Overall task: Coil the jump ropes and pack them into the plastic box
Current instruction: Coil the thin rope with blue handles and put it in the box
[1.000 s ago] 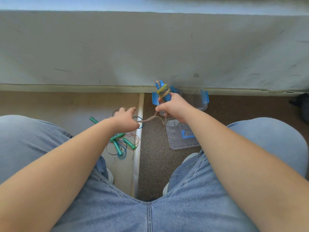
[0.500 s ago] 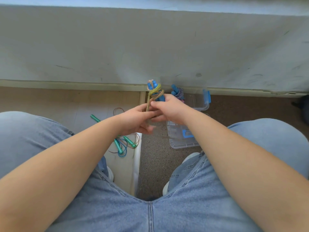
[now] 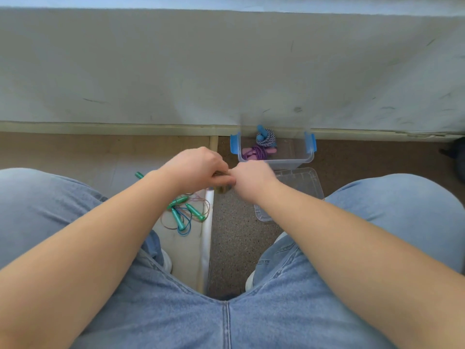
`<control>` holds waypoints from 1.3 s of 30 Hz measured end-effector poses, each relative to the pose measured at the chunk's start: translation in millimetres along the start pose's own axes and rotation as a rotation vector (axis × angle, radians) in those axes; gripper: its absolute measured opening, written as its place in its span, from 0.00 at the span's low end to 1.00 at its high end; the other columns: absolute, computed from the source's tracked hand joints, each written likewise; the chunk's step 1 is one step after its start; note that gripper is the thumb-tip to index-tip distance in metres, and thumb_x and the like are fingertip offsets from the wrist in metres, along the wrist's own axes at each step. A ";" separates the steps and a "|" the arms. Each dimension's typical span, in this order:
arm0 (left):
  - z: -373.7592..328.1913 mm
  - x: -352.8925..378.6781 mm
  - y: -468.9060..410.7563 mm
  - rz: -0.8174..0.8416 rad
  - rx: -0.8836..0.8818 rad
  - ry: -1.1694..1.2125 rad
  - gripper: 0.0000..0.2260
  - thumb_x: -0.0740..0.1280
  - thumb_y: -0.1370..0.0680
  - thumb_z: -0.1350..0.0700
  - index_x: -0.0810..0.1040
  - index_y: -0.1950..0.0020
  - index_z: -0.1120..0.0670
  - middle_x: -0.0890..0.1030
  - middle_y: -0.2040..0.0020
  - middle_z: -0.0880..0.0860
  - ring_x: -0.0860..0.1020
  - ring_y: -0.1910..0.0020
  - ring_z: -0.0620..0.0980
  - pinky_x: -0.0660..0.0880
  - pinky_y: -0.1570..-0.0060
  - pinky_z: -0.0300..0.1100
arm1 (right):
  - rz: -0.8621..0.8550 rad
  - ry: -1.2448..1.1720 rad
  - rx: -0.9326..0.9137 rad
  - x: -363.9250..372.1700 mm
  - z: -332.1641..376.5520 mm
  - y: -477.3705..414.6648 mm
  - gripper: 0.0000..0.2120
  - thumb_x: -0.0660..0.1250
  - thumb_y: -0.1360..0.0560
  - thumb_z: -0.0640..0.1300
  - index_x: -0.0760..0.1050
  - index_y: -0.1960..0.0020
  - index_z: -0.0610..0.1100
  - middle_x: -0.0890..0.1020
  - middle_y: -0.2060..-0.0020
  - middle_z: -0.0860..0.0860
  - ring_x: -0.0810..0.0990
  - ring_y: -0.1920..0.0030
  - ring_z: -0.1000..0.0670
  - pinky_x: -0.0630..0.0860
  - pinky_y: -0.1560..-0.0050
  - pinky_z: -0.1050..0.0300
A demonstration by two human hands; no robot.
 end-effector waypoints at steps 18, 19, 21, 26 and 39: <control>3.4 31.6 9.6 0.153 -0.310 0.484 0.16 0.50 0.15 0.47 0.73 0.55 0.51 0.77 0.60 0.52 0.75 0.60 0.51 0.70 0.58 0.46 | -0.458 -0.902 0.543 -17.5 -72.8 7.9 0.04 0.65 0.28 0.45 0.76 0.54 0.49 0.83 0.55 0.44 0.79 0.50 0.37 0.74 0.56 0.52; -9.6 32.6 8.5 0.201 -0.240 0.414 0.17 0.50 0.15 0.47 0.73 0.53 0.53 0.78 0.59 0.54 0.75 0.59 0.52 0.70 0.57 0.47 | -0.341 -0.795 0.580 -10.8 -76.4 7.1 0.07 0.66 0.28 0.46 0.77 0.50 0.49 0.83 0.51 0.44 0.79 0.48 0.38 0.73 0.55 0.52; -20.8 23.2 4.6 0.188 -0.145 0.261 0.18 0.51 0.16 0.46 0.74 0.54 0.55 0.76 0.63 0.53 0.75 0.62 0.53 0.70 0.62 0.47 | -0.124 -0.565 0.559 -0.7 -71.0 8.2 0.12 0.65 0.26 0.46 0.77 0.43 0.49 0.81 0.46 0.44 0.80 0.46 0.39 0.73 0.56 0.52; 1.2 -7.0 4.9 -0.011 -0.050 -0.104 0.22 0.53 0.18 0.39 0.68 0.66 0.50 0.72 0.70 0.48 0.72 0.70 0.51 0.70 0.70 0.44 | 0.026 -0.175 0.247 -0.7 -29.6 6.6 0.11 0.64 0.24 0.44 0.76 0.42 0.47 0.79 0.51 0.45 0.79 0.52 0.41 0.74 0.58 0.51; 47.8 6.4 16.6 -0.208 -0.541 0.740 0.24 0.52 0.19 0.40 0.69 0.68 0.53 0.70 0.71 0.51 0.66 0.70 0.51 0.63 0.65 0.44 | -0.482 -1.040 0.216 -33.9 -35.4 9.0 0.08 0.68 0.28 0.42 0.76 0.65 0.43 0.76 0.74 0.51 0.74 0.67 0.45 0.70 0.64 0.53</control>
Point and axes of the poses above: each hand's wrist, its own y-axis away from the middle knuckle, its own x-axis out of the palm, z = x × y, the point moved 8 cm from there along -y, towards the middle knuckle
